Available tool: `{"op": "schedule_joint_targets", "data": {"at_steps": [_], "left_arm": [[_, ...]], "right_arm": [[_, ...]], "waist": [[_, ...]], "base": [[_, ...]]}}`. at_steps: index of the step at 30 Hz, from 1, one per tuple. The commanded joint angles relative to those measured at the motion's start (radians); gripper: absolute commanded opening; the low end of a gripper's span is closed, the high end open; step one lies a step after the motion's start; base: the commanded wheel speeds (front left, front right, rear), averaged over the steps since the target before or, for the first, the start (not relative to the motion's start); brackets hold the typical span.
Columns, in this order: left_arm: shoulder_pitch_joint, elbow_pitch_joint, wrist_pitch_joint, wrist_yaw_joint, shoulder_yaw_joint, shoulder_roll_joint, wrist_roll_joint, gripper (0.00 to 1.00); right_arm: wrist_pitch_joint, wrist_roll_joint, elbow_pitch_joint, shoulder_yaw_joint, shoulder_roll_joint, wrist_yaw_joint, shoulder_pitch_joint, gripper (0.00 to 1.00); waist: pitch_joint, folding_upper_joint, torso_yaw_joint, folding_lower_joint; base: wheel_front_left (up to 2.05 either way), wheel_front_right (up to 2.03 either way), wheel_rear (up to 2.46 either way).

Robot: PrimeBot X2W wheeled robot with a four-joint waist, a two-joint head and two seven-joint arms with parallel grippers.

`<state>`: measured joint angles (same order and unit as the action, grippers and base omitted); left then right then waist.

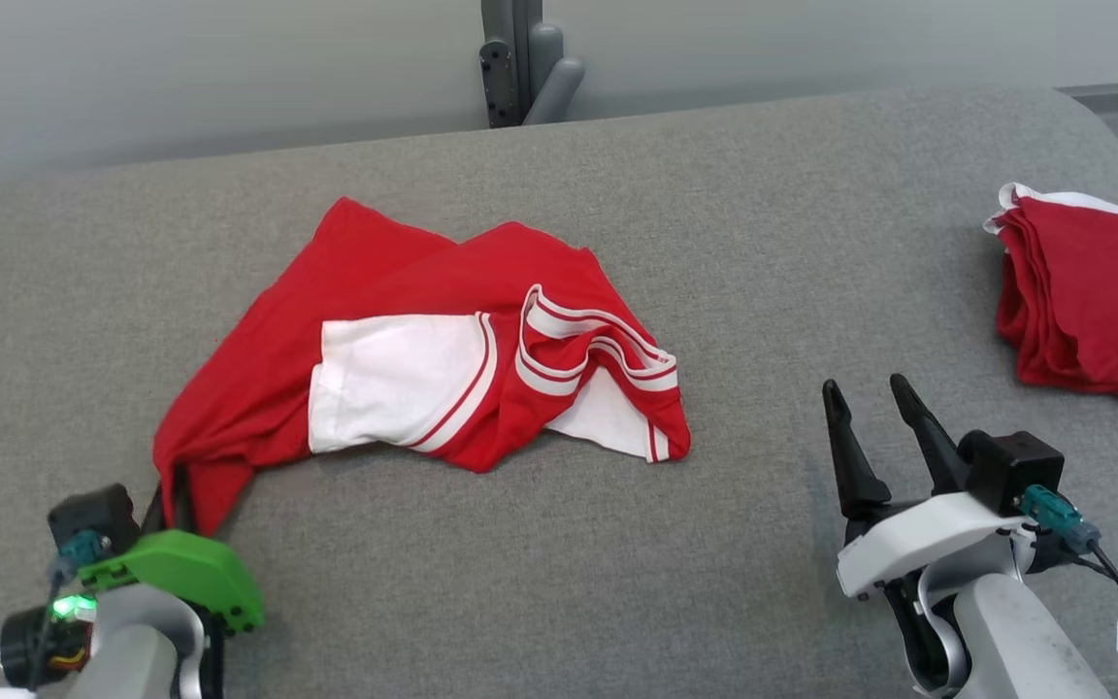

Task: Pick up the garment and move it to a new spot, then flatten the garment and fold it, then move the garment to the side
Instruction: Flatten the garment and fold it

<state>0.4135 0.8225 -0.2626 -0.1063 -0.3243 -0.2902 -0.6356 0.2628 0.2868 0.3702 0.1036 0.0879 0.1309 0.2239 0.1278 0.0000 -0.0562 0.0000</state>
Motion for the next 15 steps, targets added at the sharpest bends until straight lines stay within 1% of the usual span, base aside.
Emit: {"op": "schedule_joint_targets", "data": {"at_steps": [1,6,9,15], "left_arm": [[-0.032,-0.009,-0.003,-0.001,0.011,0.007,0.012,1.0],[-0.139,-0.086,-0.002,-0.012,0.068,0.069,0.081,1.0],[-0.178,-0.127,-0.001,0.002,0.091,0.101,0.135,1.0],[-0.215,-0.175,-0.001,0.043,0.119,0.175,0.221,1.0]], "right_arm": [[0.002,0.0,0.004,-0.001,0.005,0.0,-0.018,1.0],[0.002,0.004,0.01,0.018,0.009,0.0,-0.037,1.0],[0.002,0.009,0.006,0.045,0.012,0.0,-0.024,1.0],[0.002,0.027,0.028,0.18,0.045,0.0,0.088,1.0]], "waist": [[-0.036,0.0,0.018,0.0],[-0.067,0.0,0.043,0.0],[-0.064,0.0,0.071,0.0],[-0.028,0.0,0.162,0.0]], "base": [[0.0,0.0,0.0],[0.0,0.0,0.0],[0.0,0.0,0.0],[0.0,0.0,0.0]]}}
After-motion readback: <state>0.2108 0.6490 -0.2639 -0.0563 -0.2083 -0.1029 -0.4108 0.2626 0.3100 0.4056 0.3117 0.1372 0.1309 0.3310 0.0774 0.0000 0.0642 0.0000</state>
